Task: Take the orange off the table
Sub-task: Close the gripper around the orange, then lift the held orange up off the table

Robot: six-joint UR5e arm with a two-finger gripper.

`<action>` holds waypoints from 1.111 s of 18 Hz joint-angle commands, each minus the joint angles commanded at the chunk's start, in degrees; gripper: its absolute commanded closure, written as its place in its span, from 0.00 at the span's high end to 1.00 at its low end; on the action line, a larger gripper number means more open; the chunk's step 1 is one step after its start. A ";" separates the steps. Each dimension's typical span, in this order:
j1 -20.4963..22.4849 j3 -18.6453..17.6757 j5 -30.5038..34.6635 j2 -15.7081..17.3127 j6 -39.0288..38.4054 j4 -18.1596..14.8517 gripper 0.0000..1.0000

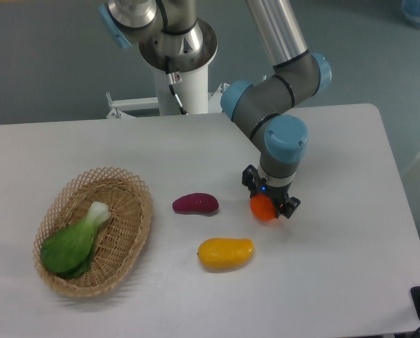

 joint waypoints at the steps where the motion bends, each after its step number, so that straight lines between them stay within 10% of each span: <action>1: 0.00 1.14 0.09 0.17 -0.09 -0.44 0.58; 20: 0.17 14.33 0.09 -2.20 -1.93 -1.14 0.60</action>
